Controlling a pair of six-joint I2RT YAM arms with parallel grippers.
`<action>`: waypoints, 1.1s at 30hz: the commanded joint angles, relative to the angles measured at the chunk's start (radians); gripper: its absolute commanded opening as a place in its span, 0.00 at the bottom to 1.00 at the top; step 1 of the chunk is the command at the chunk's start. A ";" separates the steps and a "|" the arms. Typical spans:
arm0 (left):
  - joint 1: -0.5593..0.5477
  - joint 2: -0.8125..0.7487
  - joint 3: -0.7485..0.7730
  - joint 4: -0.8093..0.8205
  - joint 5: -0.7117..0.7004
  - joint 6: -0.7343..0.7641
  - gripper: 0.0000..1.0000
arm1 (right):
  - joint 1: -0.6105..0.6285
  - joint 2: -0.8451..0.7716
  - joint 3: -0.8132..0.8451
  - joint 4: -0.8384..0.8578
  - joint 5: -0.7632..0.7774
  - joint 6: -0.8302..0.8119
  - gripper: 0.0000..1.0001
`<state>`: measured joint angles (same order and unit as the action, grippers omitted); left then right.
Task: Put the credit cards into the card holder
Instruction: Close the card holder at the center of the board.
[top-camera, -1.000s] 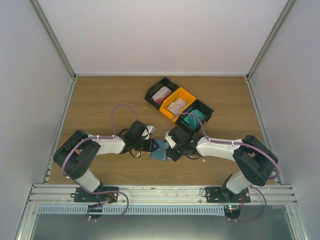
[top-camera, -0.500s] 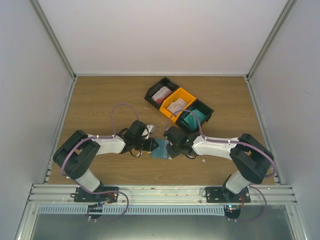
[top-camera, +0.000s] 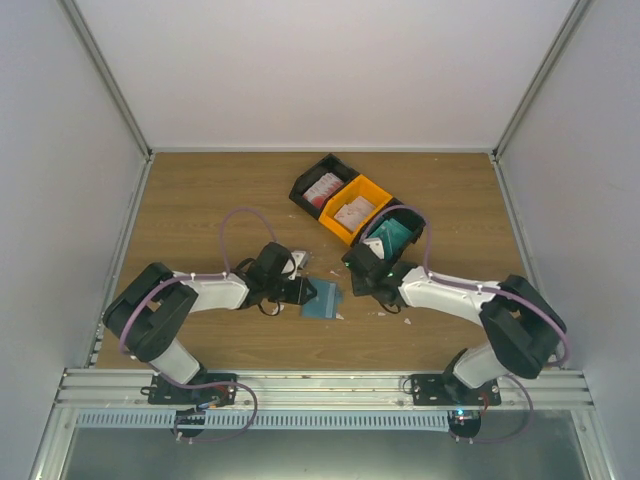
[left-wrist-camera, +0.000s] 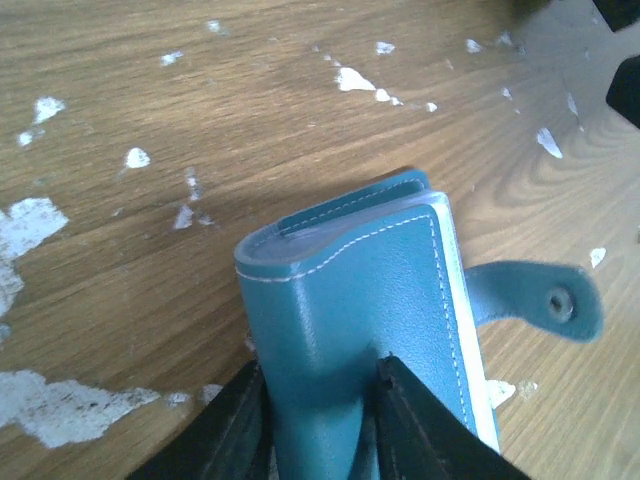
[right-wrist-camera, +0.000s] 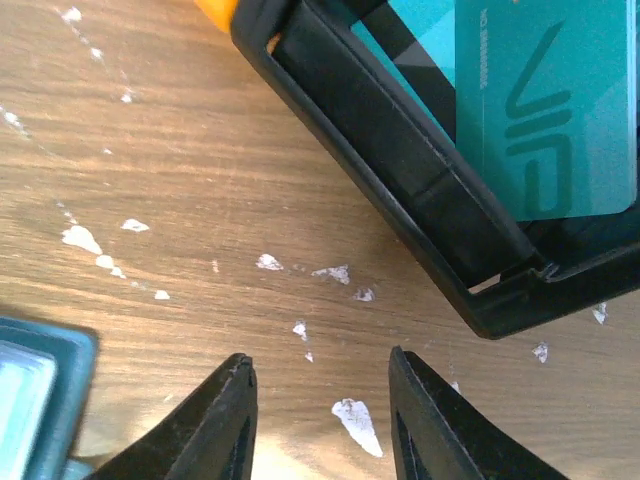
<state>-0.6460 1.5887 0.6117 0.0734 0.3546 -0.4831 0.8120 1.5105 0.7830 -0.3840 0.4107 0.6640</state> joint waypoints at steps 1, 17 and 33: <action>-0.002 -0.005 -0.058 -0.034 0.053 -0.026 0.37 | -0.021 -0.091 -0.016 0.063 -0.099 -0.025 0.40; 0.011 -0.343 -0.262 0.138 -0.073 -0.226 0.63 | 0.117 0.067 0.207 -0.120 -0.146 -0.002 0.58; 0.011 -0.135 -0.282 0.361 0.201 -0.216 0.46 | 0.187 0.306 0.375 -0.400 -0.079 0.184 0.51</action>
<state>-0.6395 1.4166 0.3096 0.3653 0.5198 -0.6926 0.9882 1.7863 1.1427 -0.6735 0.2890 0.7719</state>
